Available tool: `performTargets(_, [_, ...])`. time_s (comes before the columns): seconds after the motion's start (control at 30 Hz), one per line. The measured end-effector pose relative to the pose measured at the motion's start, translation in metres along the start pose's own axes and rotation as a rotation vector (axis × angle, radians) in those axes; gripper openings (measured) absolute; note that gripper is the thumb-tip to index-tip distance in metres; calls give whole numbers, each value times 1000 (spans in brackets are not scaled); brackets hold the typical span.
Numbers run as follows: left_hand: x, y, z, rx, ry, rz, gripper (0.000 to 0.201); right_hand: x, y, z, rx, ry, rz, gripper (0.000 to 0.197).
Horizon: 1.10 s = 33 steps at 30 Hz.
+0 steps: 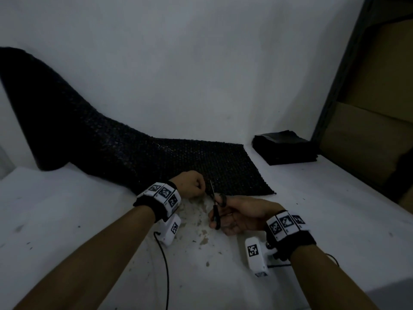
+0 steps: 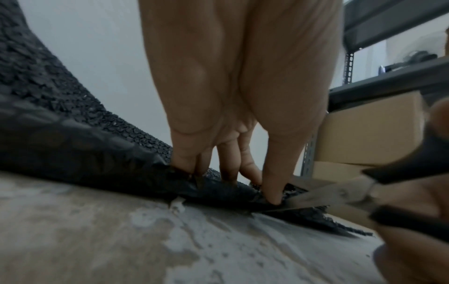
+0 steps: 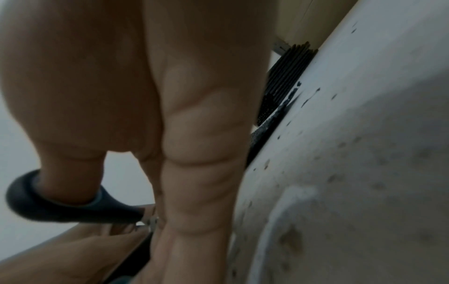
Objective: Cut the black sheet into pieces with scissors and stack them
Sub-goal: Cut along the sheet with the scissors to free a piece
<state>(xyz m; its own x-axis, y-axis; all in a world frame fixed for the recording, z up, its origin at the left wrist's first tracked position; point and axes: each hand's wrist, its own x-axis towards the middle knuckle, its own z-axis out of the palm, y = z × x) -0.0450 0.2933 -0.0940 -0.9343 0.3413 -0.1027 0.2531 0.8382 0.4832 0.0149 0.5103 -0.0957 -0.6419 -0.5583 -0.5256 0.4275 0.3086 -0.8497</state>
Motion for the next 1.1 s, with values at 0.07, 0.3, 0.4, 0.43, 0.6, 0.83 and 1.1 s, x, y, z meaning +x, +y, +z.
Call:
performTargets(0.07, [0,-5,1,-51,13,-15,17,4,-1,-2,13,13,-32,74])
performTargets(0.3, [2,-2,1,-13,5,13,19,11,-5,-3,47,34,-78,73])
performTargets(0.4, [2,0,1,21,-4,28,14,12,-5,-3,58,50,-87,68])
performTargets(0.43, [1,0,1,28,-3,30,13,11,-4,-4,61,54,-85,66])
performTargets(0.6, [-1,0,-2,7,5,22,10,11,-4,-5,30,63,-74,62])
performTargets(0.83, [-3,5,-2,33,-4,27,8,13,-6,-1,6,73,-82,57])
performTargets(1.1, [-4,6,-1,53,-17,9,9,16,-2,-2,71,85,-113,31])
